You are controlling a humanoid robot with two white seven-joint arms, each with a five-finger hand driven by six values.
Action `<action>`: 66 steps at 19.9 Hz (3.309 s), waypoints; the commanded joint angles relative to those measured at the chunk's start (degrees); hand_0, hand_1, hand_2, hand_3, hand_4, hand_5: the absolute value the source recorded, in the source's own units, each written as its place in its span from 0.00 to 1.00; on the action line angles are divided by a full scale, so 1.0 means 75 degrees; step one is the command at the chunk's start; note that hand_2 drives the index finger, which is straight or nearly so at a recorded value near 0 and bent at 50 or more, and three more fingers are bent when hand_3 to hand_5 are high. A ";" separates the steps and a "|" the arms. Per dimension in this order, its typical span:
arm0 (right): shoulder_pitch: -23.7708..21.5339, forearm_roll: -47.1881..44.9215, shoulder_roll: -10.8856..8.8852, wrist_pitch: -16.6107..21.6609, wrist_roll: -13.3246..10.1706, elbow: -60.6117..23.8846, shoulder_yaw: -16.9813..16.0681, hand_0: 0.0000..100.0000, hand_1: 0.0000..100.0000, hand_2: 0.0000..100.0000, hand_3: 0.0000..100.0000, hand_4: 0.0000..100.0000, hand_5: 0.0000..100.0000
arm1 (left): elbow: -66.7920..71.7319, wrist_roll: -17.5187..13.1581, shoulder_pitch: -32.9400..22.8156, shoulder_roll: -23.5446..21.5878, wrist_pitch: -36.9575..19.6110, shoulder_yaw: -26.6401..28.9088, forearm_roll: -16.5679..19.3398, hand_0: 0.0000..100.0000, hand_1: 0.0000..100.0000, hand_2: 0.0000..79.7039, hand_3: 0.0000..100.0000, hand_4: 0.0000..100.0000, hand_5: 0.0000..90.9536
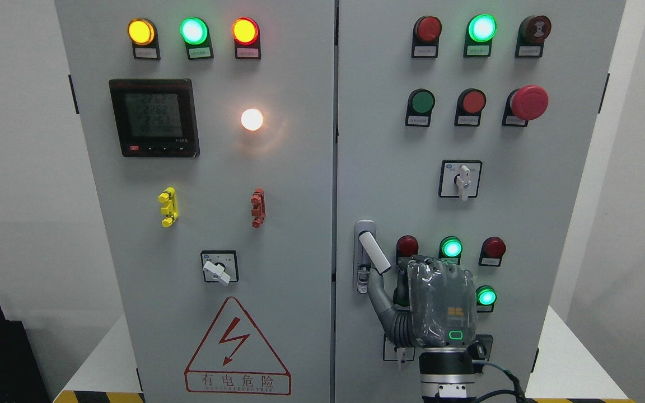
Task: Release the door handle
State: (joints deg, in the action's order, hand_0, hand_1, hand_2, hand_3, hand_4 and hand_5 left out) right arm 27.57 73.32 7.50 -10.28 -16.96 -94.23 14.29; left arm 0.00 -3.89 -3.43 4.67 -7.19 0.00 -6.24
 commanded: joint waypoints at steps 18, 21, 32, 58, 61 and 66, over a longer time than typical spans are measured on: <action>0.0003 0.0021 -0.0015 0.0011 0.0000 -0.0069 -0.0182 0.56 0.41 1.00 1.00 1.00 0.98 | -0.0117 -0.0009 0.0000 -0.0001 -0.0002 -0.0094 0.0000 0.12 0.39 0.00 0.00 0.00 0.00; 0.0015 0.0021 -0.0015 0.0023 0.0000 -0.0069 -0.0206 0.56 0.41 1.00 1.00 1.00 0.98 | -0.0117 -0.0009 0.0000 -0.0001 -0.0002 -0.0094 0.0000 0.12 0.39 0.00 0.00 0.00 0.00; 0.0085 0.0021 -0.0027 0.0023 0.0011 -0.0069 -0.0265 0.57 0.40 1.00 1.00 1.00 0.98 | -0.0117 -0.0009 0.0000 -0.0001 -0.0002 -0.0094 0.0000 0.12 0.39 0.00 0.00 0.00 0.00; 0.0249 0.0021 -0.0027 0.0035 0.0047 -0.0127 -0.0323 0.57 0.40 1.00 1.00 1.00 0.98 | -0.0117 -0.0009 0.0000 -0.0001 -0.0002 -0.0094 0.0000 0.12 0.39 0.00 0.00 0.00 0.00; 0.0249 0.0021 -0.0027 0.0035 0.0047 -0.0127 -0.0323 0.58 0.40 1.00 1.00 1.00 0.98 | -0.0117 -0.0009 0.0000 -0.0001 -0.0002 -0.0094 0.0000 0.12 0.39 0.00 0.00 0.00 0.00; 0.0249 0.0021 -0.0027 0.0035 0.0047 -0.0127 -0.0323 0.58 0.40 1.00 1.00 1.00 0.98 | -0.0117 -0.0009 0.0000 -0.0001 -0.0002 -0.0094 0.0000 0.12 0.39 0.00 0.00 0.00 0.00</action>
State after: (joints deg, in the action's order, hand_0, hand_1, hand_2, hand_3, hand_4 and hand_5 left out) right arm 29.41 73.48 7.30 -10.05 -16.62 -95.17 11.92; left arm 0.00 -3.93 -3.43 4.67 -7.19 0.00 -6.24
